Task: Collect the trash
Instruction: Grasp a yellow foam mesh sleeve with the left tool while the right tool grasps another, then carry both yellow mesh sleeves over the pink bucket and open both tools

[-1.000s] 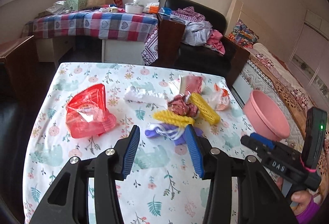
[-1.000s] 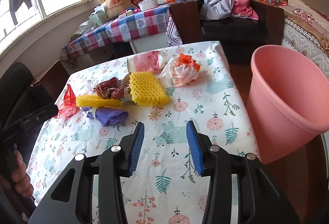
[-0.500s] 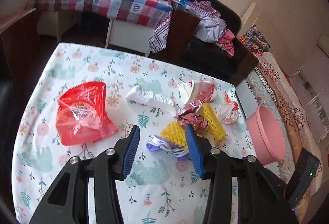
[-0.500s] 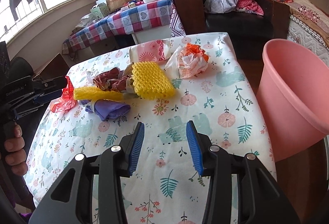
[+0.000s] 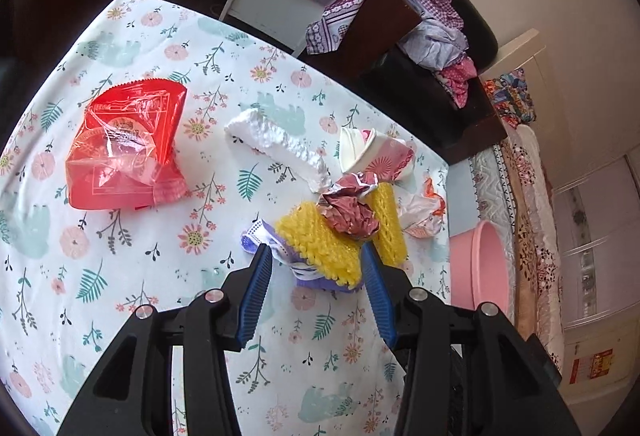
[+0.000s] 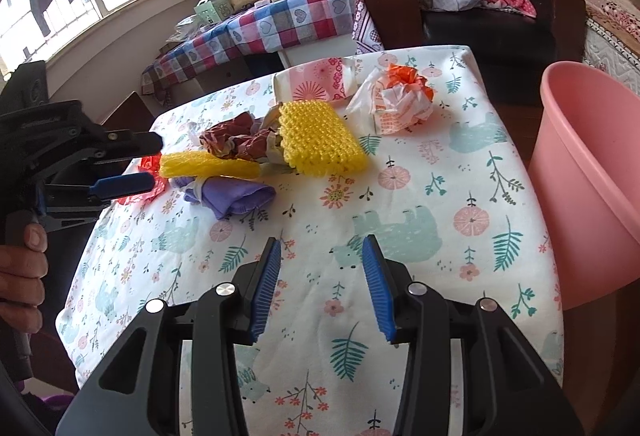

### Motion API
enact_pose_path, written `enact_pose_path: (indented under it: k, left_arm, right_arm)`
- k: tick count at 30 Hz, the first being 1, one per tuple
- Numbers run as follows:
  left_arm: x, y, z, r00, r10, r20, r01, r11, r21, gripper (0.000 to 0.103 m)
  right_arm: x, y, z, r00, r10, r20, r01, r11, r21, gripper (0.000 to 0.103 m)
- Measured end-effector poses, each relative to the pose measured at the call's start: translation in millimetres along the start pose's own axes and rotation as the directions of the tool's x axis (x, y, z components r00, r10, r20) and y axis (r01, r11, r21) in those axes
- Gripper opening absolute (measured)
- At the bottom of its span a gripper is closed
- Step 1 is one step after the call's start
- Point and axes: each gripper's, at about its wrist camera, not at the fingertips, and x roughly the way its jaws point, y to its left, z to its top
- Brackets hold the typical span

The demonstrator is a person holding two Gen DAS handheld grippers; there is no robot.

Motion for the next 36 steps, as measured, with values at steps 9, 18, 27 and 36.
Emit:
enact_pose_path:
  k: [9,18,27,36]
  left_arm:
    - [8.8,-14.5,1.4,0.999,0.051,0.018,-0.052,0.997,0.048,0.012]
    - [-33.6,-3.5,-4.2,0.987,0.045,0.154,-0.067,0.989,0.135,0.007]
    - [-66.4,20.4,-21.6,0.964,0.054,0.260,-0.107,0.975,0.193,0.007]
    - [-62.7,33.8,-25.8,0.968,0.019,0.251,-0.070,0.978,0.197,0.007]
  right_arm:
    - [2.7,-5.1,-0.8,0.998,0.053,-0.019,-0.053,0.998,0.025,0.043]
    - [2.8,4.8,-2.3,0.999,0.038,-0.033,-0.039,0.999,-0.032,0.043]
    - [-0.7,7.2,29.0,1.000,0.001,0.030,0.001,0.998,-0.069,0.043]
    - [34.6,33.7,47.0,0.996,-0.073,-0.046,0.060,0.968,-0.243,0.043]
